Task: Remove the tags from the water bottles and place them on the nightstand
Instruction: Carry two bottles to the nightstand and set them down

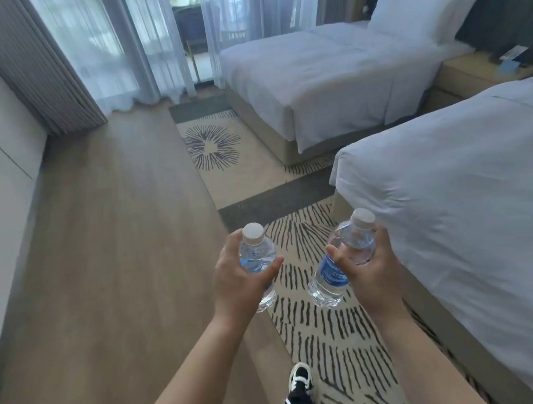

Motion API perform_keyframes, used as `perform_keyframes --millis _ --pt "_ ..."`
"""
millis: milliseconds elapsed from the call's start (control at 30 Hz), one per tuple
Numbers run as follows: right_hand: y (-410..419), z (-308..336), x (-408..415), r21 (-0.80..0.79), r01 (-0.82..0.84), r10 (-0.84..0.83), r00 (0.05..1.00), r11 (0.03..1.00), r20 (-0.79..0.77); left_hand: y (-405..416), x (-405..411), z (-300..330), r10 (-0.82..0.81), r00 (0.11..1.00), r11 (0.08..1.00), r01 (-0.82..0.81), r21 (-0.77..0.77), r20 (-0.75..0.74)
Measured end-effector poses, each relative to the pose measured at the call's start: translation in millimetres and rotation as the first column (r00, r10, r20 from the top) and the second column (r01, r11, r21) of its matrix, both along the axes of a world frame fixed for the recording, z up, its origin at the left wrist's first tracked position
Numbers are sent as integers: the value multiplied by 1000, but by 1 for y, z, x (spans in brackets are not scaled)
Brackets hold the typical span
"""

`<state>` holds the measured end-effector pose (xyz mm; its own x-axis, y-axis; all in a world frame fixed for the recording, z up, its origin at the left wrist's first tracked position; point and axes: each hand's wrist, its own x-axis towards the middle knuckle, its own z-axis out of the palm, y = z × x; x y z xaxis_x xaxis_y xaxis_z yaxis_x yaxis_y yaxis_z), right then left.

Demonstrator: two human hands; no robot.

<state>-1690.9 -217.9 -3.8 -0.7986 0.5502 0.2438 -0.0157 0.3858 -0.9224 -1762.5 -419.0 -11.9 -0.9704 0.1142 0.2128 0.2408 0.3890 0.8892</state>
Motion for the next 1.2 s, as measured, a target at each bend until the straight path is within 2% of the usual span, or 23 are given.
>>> perform_keyframes --millis 233,533,733,900,1200 --pt "67 12 -136 19 29 -29 999 999 -18 74 -136 15 -35 999 998 34 53 12" --pt "122 -3 -280 30 91 -91 996 995 4 127 -297 5 -58 996 997 54 61 73" --pt "148 -8 -412 50 137 -136 991 989 -13 153 -441 -4 -101 993 993 97 63 63" --pt "166 3 -520 47 186 -186 983 981 -3 175 -565 14 -157 987 986 154 69 39" --pt "232 5 -640 55 356 -359 933 933 39 241 -728 14 -234 970 971 230 56 66"
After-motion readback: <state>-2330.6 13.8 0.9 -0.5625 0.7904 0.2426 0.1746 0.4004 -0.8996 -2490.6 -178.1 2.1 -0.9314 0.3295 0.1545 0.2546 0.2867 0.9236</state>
